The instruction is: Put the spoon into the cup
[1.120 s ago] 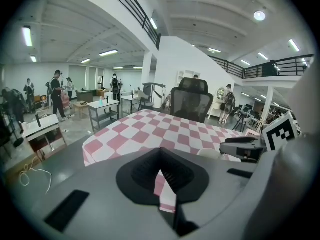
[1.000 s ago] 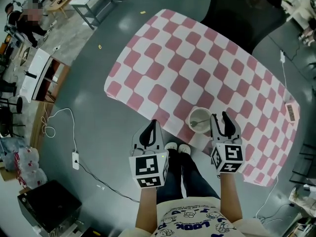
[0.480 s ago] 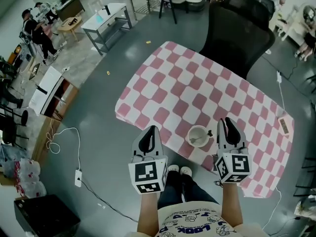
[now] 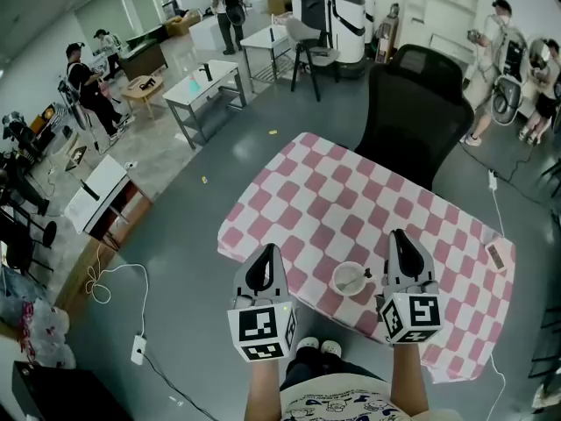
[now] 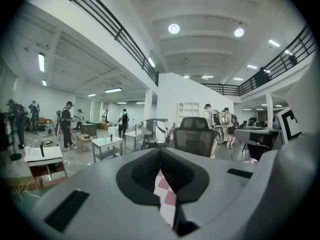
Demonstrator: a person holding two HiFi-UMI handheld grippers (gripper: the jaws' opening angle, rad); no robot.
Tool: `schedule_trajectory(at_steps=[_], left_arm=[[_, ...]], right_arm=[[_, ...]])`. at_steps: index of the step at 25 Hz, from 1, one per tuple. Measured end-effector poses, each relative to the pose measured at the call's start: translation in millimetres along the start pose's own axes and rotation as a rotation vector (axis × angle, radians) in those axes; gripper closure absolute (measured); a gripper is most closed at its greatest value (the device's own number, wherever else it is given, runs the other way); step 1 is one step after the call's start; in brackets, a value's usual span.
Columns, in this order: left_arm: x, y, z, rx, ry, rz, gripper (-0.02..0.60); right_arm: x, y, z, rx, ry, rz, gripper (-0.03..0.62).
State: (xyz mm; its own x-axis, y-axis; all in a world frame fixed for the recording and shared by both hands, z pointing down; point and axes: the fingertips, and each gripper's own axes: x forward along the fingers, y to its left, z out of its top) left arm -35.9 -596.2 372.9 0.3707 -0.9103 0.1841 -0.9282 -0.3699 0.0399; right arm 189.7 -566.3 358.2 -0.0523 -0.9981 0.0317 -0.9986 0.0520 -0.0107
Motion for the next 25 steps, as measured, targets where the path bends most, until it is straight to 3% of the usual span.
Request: schedule_trajectory(at_steps=[11, 25], left_arm=[[-35, -6, 49, 0.026, -0.112, 0.016, 0.568], [-45, -21, 71, 0.049, -0.169, 0.002, 0.568]], right_arm=[[-23, 8, 52, -0.008, -0.106, 0.012, 0.571], [-36, 3, 69, -0.013, -0.142, 0.012, 0.579]])
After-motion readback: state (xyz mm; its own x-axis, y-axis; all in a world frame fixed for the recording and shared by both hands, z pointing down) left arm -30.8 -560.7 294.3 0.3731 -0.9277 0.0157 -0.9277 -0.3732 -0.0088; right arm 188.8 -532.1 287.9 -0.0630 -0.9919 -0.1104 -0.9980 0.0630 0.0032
